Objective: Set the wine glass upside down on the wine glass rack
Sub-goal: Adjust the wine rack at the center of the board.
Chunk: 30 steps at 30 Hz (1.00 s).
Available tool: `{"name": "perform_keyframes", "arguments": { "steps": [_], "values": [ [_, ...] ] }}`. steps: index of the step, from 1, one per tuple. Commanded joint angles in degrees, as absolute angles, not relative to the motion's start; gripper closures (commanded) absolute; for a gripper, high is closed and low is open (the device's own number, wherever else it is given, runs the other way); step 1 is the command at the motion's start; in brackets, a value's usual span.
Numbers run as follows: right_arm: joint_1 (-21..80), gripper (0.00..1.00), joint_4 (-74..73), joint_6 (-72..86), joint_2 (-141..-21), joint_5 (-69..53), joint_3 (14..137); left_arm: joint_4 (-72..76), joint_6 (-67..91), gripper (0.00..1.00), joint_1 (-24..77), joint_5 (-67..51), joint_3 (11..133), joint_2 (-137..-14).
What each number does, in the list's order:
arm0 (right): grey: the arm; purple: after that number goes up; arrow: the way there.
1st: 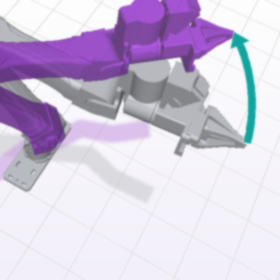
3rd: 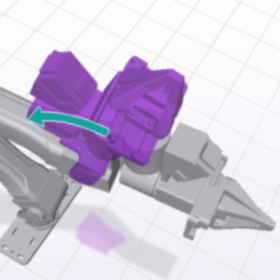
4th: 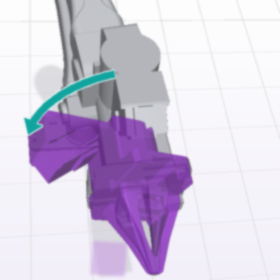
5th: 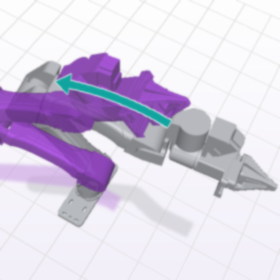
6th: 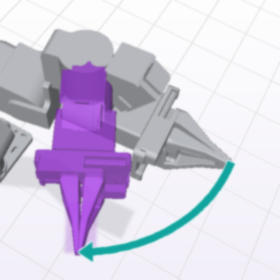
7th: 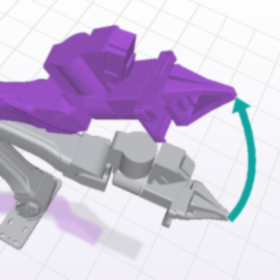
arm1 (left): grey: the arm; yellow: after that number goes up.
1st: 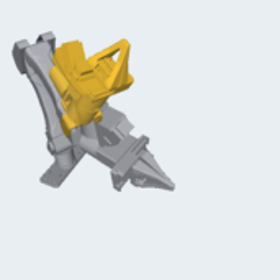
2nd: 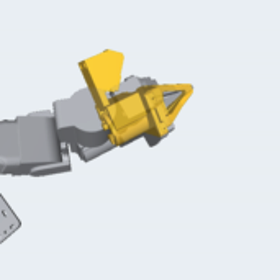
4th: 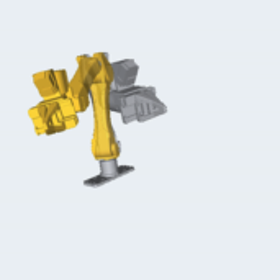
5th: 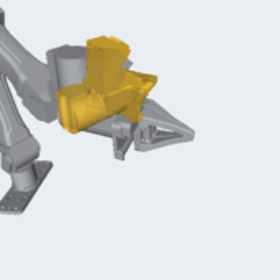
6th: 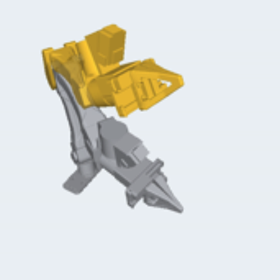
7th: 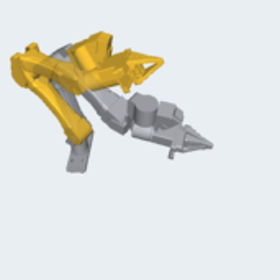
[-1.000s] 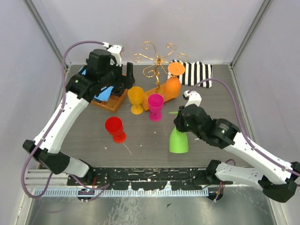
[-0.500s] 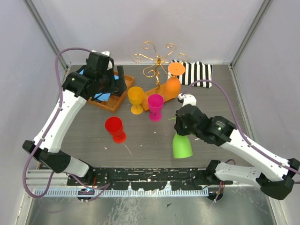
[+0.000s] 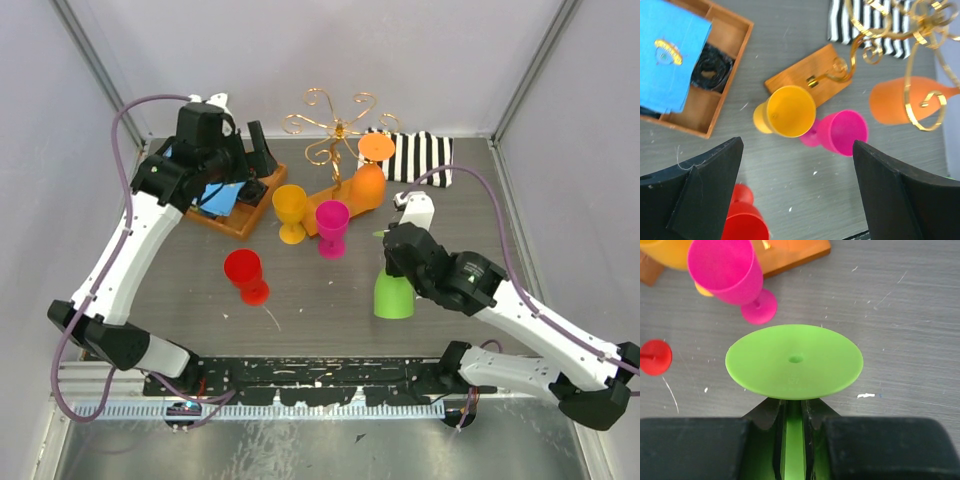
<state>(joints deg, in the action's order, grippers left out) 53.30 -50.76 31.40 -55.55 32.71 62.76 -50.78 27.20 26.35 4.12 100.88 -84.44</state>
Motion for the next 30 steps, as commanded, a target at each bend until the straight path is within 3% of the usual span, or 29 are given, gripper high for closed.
{"name": "perform_keyframes", "arguments": {
  "steps": [1,3,9,13,18,24,30],
  "values": [
    [53.4,0.99,-46.23,32.51,-54.91,39.36,62.22,-36.83,29.71,0.02,25.98,0.76,98.18,-80.58],
    [53.44,0.99,-46.23,32.74,-55.0,37.88,61.55,-32.73,32.22,0.0,25.78,-0.84,96.58,-79.93],
    [53.46,0.99,-43.87,35.69,-51.48,34.1,57.58,-18.17,40.13,0.09,23.55,-4.76,89.68,-79.08],
    [53.39,0.99,-38.35,36.48,-45.6,30.69,52.87,-14.87,42.83,0.12,20.85,-11.79,91.48,-82.88],
    [53.43,0.99,-36.44,36.7,-41.83,30.2,51.14,-14.44,43.9,0.27,17.55,-21.71,96.98,-89.8],
    [53.43,1.0,-37.31,37.47,-41.91,29.66,51.14,-11.87,46.69,0.37,14.21,-29.37,97.81,-95.51],
    [53.44,0.99,-36.76,38.57,-42.18,29.18,50.46,-2.91,52.56,0.35,13.87,-35.95,93.68,-96.49]
  ]
}}
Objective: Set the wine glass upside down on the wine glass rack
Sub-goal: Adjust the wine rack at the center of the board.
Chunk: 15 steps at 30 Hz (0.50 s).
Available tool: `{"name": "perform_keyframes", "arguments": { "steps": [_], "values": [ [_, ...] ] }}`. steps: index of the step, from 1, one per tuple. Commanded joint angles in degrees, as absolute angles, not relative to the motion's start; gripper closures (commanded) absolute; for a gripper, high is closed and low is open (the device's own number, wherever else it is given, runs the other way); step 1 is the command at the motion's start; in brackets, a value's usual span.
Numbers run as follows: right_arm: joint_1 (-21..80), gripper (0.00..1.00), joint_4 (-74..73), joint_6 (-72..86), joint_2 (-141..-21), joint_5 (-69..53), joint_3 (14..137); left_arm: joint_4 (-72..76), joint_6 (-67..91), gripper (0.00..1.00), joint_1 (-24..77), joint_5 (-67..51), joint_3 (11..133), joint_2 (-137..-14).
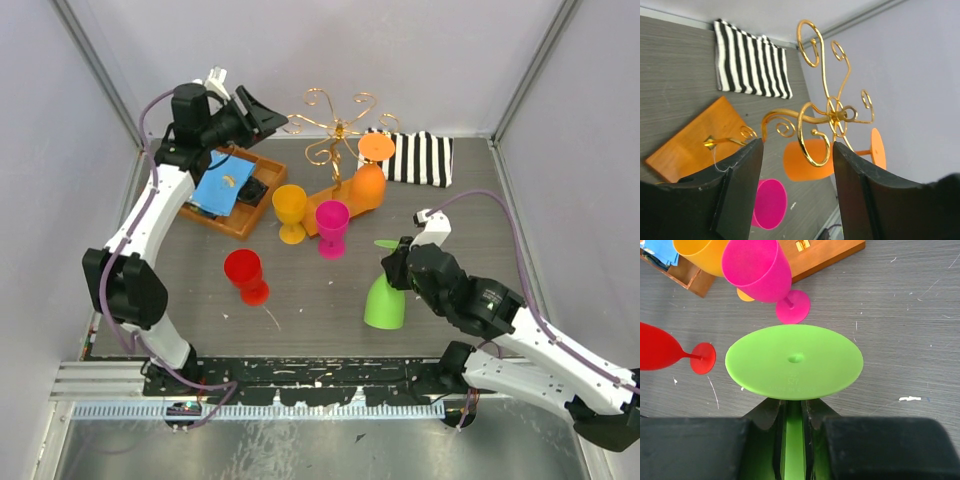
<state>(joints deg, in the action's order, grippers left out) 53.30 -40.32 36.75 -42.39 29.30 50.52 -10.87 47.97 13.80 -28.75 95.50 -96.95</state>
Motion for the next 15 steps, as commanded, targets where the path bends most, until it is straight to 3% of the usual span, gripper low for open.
{"name": "perform_keyframes", "arguments": {
  "steps": [1,9,15],
  "values": [
    [53.44,0.99,-36.37,38.7,-42.14,28.86,50.31,-1.75,53.32,0.34,13.82,-35.89,92.39,-95.9],
    [53.44,0.99,-34.02,39.28,-43.72,26.22,48.81,11.21,62.63,0.33,15.5,-26.86,77.26,-86.69],
    [53.44,0.99,-33.74,39.53,-44.25,25.38,49.29,9.22,60.1,0.21,23.41,-15.49,71.92,-78.22]
  ]
}}
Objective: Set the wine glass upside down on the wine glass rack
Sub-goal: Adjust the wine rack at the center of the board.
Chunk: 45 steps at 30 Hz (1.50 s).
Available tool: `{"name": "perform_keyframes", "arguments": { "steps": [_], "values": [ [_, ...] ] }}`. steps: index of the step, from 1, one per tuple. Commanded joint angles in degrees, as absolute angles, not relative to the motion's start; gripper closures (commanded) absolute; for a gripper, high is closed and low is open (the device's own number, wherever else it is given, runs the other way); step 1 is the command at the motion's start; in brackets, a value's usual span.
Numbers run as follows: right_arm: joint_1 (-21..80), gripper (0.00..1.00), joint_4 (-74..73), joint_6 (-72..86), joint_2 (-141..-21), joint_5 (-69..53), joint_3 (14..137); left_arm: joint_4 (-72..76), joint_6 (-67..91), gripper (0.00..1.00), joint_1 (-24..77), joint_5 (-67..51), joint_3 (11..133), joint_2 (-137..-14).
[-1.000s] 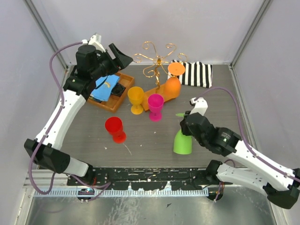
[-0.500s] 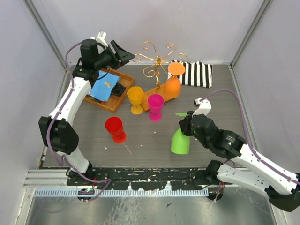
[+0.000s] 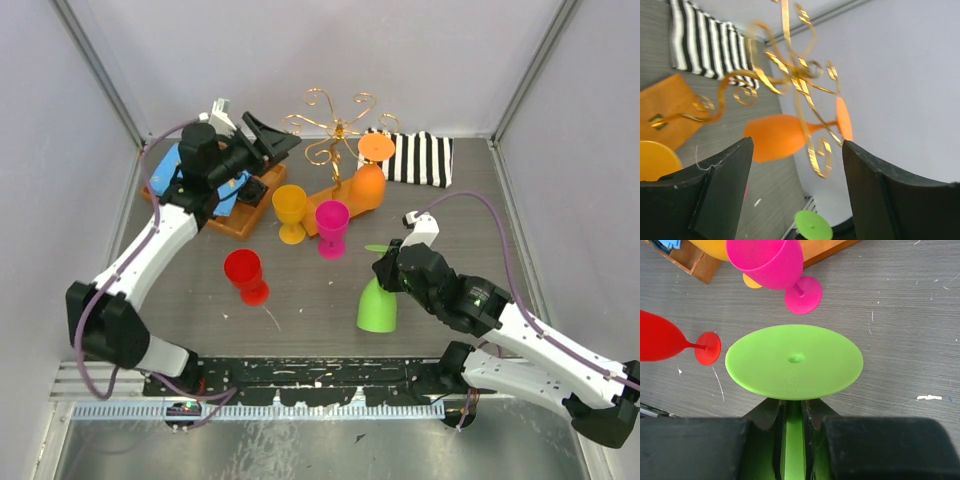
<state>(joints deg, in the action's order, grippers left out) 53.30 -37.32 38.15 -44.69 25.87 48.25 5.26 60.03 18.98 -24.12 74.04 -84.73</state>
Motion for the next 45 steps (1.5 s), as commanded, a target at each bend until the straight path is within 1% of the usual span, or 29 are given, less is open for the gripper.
{"name": "perform_keyframes", "arguments": {
  "steps": [1,7,9,11,14,15,18,23,28,31,35,42,45],
  "values": [
    [53.44,0.99,-33.69,39.55,-44.15,25.32,49.39,10.08,60.61,0.2,23.94,-13.79,70.44,-76.78],
    [53.44,0.99,-33.65,40.1,-43.85,24.44,49.81,12.52,63.53,0.13,28.03,-7.56,64.94,-73.21],
    [53.45,0.99,-33.58,40.52,-43.86,23.51,50.17,12.57,63.06,0.06,30.18,-5.35,63.95,-70.95],
    [53.44,0.99,-33.57,40.88,-43.65,23.06,50.43,12.61,62.69,0.03,31.8,-3.51,63.27,-70.94],
    [53.44,0.99,-33.57,41.53,-42.91,22.64,50.62,13.89,63.77,0.02,32.42,-4.05,63.26,-72.26],
    [53.42,0.99,-33.57,41.63,-42.63,22.53,50.62,14.68,64.4,0.03,32.47,-4.64,63.25,-74.54],
    [53.44,0.99,-34.01,41.8,-41.84,22.83,50.52,16.93,65.74,0.11,32.86,-5.57,63.34,-76.75],
    [53.44,0.99,-35.03,42.61,-40.67,24.32,50.02,18.8,66.93,0.28,33.74,-6.33,64.54,-79.54],
    [53.44,0.99,-35.07,42.8,-40.55,24.68,49.49,21.48,68.31,0.38,34.51,-6.68,64.83,-81.57],
    [53.44,0.99,-35.22,42.76,-41.01,24.0,49.78,23.11,68.79,0.46,34.57,-6.94,64.94,-82.59],
    [53.44,0.99,-35.76,42.85,-41.61,23.35,49.64,23.61,68.67,0.53,34.59,-6.46,65.07,-82.95],
    [53.44,0.99,-35.68,42.49,-43.07,22.15,49.51,22.93,68.02,0.73,34.54,-6.03,65.73,-83.16],
    [53.39,0.99,-35.68,42.19,-43.79,21.65,49.58,21.57,66.9,0.75,34.54,-5.8,66.48,-83.29]
  ]
}}
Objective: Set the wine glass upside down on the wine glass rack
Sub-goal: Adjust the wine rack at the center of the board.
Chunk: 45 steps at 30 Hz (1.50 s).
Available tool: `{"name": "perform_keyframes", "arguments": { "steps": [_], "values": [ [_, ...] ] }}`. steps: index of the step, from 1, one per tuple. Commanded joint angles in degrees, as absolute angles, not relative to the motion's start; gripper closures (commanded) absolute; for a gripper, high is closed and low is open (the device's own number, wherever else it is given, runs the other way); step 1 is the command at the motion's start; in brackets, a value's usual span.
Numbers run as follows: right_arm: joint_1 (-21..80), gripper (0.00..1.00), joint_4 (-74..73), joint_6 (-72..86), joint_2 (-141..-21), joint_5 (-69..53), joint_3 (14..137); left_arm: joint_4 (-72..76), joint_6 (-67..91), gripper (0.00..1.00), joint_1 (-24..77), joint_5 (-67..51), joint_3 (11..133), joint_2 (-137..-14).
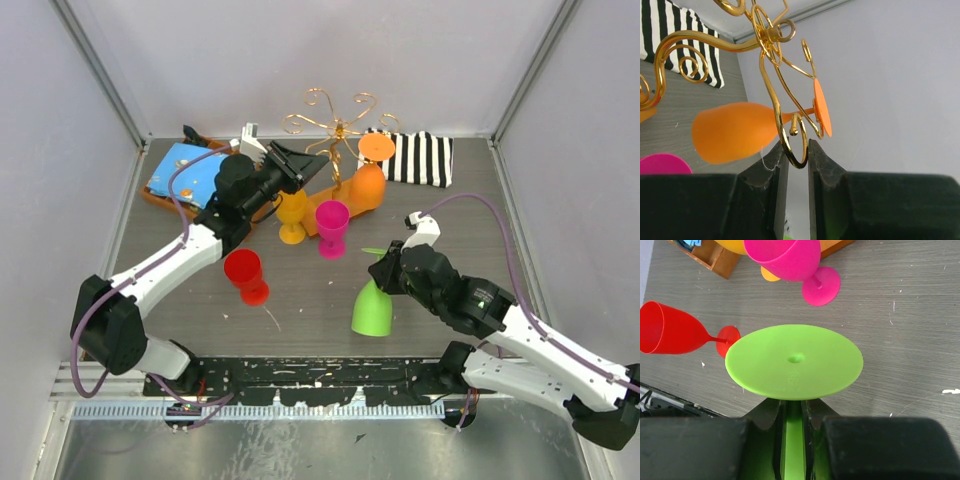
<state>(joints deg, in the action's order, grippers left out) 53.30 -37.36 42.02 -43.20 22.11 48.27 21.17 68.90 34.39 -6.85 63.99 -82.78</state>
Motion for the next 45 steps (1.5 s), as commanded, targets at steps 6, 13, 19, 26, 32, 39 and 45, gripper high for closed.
{"name": "perform_keyframes", "arguments": {
  "steps": [6,13,19,26,32,39,45],
  "values": [
    [53.44,0.99,-35.68,41.39,-44.93,21.31,49.4,18.24,65.13,0.86,34.18,-5.91,67.68,-83.24],
    [53.44,0.99,-35.51,40.7,-46.36,21.12,49.67,15.02,65.0,1.0,32.29,-8.55,69.5,-83.48],
    [53.46,0.99,-35.16,40.34,-46.98,20.83,49.64,13.41,66.54,1.0,28.61,-15.3,71.94,-85.48],
    [53.47,0.99,-35.32,39.68,-46.77,21.51,49.69,3.85,64.02,1.0,24.23,-27.44,81.84,-90.88],
    [53.43,0.99,-35.52,38.32,-47.37,22.65,50.63,-4.39,61.62,1.0,20.62,-34.82,87.87,-95.09],
    [53.44,1.0,-36.91,36.17,-48.37,27.03,52.74,-12.33,56.41,1.0,16.94,-38.18,92.24,-96.44],
    [53.44,0.99,-36.79,33.57,-49.03,31.24,54.46,-19.15,52.24,0.99,13.7,-42.86,97.25,-99.26]
  ]
}}
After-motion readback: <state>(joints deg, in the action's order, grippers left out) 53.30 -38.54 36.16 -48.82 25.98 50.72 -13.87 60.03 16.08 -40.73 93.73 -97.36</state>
